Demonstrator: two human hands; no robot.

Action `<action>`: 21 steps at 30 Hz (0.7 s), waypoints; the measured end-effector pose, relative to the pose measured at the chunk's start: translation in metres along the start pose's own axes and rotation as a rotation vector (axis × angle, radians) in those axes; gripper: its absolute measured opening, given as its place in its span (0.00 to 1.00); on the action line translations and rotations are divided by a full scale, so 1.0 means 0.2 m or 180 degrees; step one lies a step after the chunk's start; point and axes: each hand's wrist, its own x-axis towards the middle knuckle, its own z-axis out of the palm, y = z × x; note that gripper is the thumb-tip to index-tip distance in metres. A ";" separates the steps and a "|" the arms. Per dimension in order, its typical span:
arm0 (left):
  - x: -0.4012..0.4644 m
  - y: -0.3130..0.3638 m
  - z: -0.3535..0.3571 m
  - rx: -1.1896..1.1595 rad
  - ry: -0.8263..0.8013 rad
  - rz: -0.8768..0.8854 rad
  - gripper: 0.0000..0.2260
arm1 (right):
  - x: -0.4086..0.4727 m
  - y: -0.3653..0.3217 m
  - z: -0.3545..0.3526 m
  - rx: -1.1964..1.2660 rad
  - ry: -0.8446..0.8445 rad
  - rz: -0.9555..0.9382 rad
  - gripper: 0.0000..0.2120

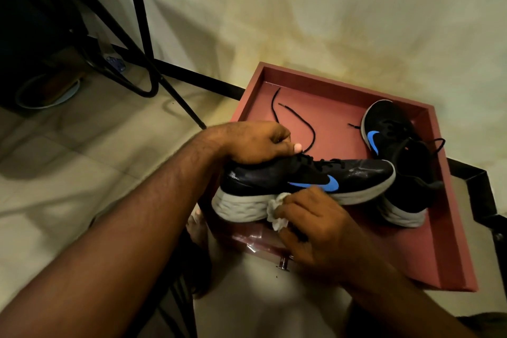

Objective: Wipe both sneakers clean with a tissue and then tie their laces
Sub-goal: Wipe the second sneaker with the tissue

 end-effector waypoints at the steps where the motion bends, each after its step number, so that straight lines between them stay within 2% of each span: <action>1: 0.00 0.00 0.00 -0.0077 -0.0047 -0.0056 0.23 | 0.00 0.00 -0.01 0.0154 0.0222 0.0172 0.06; 4: 0.01 -0.01 -0.01 -0.0425 -0.0188 -0.0198 0.20 | 0.04 0.00 -0.04 0.0391 0.0731 0.0584 0.09; 7: 0.00 -0.03 -0.05 -0.0828 -0.0432 -0.0330 0.19 | 0.04 -0.01 -0.04 0.0293 0.0617 0.0507 0.08; 13: -0.02 0.00 -0.04 -0.1213 -0.0789 -0.0301 0.12 | 0.12 -0.04 -0.10 0.0245 0.0956 0.0782 0.05; 17: -0.03 0.03 -0.03 -0.1059 -0.0708 -0.0306 0.12 | 0.11 -0.17 0.05 -0.0072 0.0568 0.0886 0.17; 21: -0.04 0.02 -0.04 -0.0734 -0.0607 -0.0291 0.19 | 0.12 -0.21 0.07 -0.0171 0.0756 0.0965 0.14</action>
